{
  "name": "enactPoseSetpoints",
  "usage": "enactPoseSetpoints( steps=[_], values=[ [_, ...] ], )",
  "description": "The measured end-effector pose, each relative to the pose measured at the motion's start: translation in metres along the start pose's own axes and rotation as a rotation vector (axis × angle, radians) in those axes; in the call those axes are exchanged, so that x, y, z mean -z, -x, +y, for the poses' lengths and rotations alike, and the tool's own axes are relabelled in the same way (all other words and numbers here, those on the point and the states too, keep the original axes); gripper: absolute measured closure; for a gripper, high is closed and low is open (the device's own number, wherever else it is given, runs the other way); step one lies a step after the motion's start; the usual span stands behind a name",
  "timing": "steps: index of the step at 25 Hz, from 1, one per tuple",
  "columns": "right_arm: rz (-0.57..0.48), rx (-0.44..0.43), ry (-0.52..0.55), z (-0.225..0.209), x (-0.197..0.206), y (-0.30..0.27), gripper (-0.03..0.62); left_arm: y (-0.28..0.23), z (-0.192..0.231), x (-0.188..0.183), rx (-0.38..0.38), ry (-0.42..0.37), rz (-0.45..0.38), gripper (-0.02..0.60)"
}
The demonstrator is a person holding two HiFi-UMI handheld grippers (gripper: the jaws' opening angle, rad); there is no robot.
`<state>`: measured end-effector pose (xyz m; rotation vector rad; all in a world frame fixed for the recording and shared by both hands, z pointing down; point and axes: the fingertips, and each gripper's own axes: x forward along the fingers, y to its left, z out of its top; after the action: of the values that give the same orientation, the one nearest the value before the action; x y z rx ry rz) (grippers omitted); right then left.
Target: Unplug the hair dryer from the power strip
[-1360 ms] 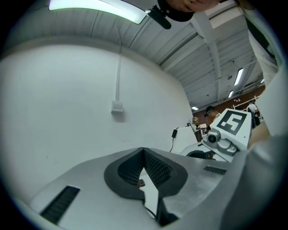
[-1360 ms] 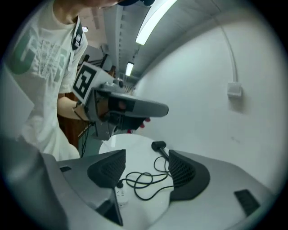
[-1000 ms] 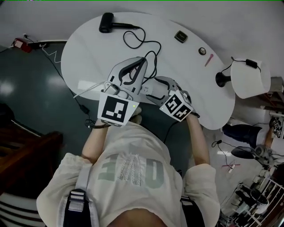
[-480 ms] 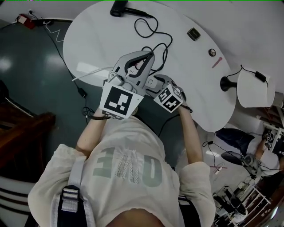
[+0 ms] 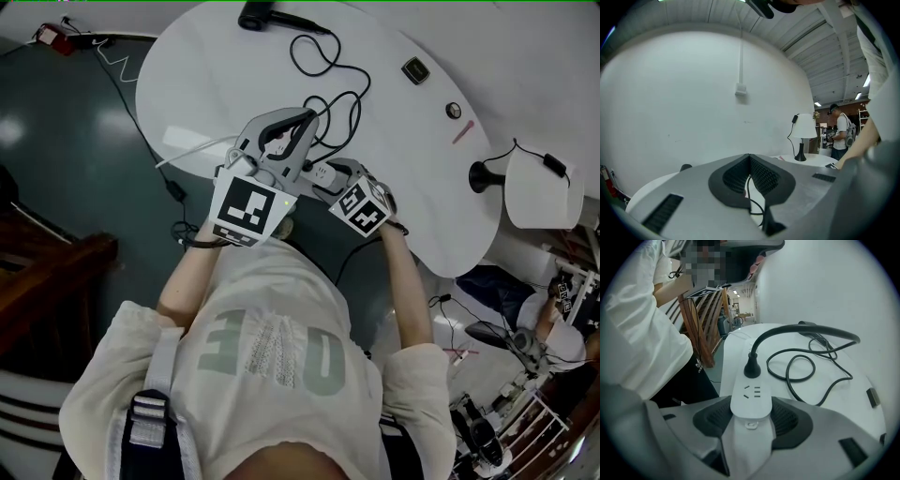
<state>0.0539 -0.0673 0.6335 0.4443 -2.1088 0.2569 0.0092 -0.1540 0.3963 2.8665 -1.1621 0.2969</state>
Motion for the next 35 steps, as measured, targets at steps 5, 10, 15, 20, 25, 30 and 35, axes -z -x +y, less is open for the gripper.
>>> enactPoseSetpoints(
  steps=[5, 10, 15, 20, 25, 30, 35],
  values=[
    [-0.001, 0.002, -0.001, 0.002, -0.001, 0.000, 0.335, 0.004, 0.003, 0.005, 0.002, 0.009, -0.012, 0.575],
    [-0.003, 0.003, -0.004, 0.001, -0.001, 0.000, 0.335, 0.005, 0.001, 0.013, 0.027, 0.072, -0.042, 0.564],
    [-0.008, 0.005, -0.011, 0.000, 0.000, 0.000, 0.335, -0.001, -0.024, 0.053, 0.084, 0.010, 0.008, 0.467],
    [-0.011, 0.004, -0.018, 0.001, 0.000, 0.000, 0.335, -0.003, -0.049, 0.106, 0.127, -0.056, 0.094, 0.442],
    [-0.016, 0.003, -0.023, 0.000, 0.000, 0.001, 0.335, -0.009, -0.066, 0.147, 0.166, -0.046, 0.208, 0.442],
    [-0.027, 0.003, -0.030, 0.001, 0.000, 0.000, 0.335, -0.014, -0.068, 0.170, 0.147, -0.021, 0.268, 0.442],
    [-0.036, 0.003, -0.036, 0.001, -0.001, 0.000, 0.335, -0.018, -0.076, 0.175, 0.154, -0.011, 0.278, 0.442]
  ],
)
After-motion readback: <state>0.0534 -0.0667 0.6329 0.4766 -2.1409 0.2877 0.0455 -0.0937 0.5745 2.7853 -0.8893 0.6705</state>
